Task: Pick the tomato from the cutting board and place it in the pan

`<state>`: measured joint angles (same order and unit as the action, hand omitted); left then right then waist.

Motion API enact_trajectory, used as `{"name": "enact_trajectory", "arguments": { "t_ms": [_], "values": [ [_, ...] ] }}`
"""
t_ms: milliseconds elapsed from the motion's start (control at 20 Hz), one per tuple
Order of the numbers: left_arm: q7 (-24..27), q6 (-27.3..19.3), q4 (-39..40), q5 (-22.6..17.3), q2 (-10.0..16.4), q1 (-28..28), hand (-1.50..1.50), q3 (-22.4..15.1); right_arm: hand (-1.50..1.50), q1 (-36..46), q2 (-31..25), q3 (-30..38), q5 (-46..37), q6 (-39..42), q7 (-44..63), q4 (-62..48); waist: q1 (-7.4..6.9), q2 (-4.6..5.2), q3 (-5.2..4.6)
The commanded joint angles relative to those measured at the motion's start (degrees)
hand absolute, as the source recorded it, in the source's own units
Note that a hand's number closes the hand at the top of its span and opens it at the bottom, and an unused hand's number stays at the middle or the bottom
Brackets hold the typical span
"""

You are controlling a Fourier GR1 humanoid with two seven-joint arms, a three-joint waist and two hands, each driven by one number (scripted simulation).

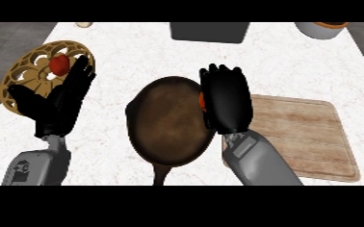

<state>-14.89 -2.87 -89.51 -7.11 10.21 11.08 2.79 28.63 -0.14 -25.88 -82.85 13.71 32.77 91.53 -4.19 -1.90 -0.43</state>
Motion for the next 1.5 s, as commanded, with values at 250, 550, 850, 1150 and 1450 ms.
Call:
{"name": "enact_trajectory", "arguments": {
  "t_ms": [250,550,850,1150,1450],
  "values": [
    [0.4,0.9,0.2,0.6,-0.6,2.2,0.0,-1.8,1.5,10.7,0.1,-9.5,2.1,0.0,34.1,0.9,-3.2,1.42,0.14],
    [1.3,0.5,2.1,0.0,-1.0,3.2,0.0,-0.7,1.5,18.2,0.1,-13.0,6.0,-2.6,47.5,-1.5,-2.45,1.88,0.15],
    [0.2,-0.5,2.1,0.3,0.1,3.4,0.0,0.8,1.5,19.1,0.1,-15.9,7.7,-8.3,52.3,-4.9,0.08,1.9,0.32],
    [-1.2,-0.7,-0.2,-0.4,0.1,3.4,0.0,1.3,1.5,18.3,0.1,-16.3,11.8,-17.0,48.6,-10.6,1.47,2.12,0.42],
    [0.8,-1.3,1.2,1.2,-0.5,2.7,0.0,0.8,1.5,13.5,0.1,-18.6,13.3,-28.7,42.7,-18.5,1.98,2.47,0.44]
  ]
}}
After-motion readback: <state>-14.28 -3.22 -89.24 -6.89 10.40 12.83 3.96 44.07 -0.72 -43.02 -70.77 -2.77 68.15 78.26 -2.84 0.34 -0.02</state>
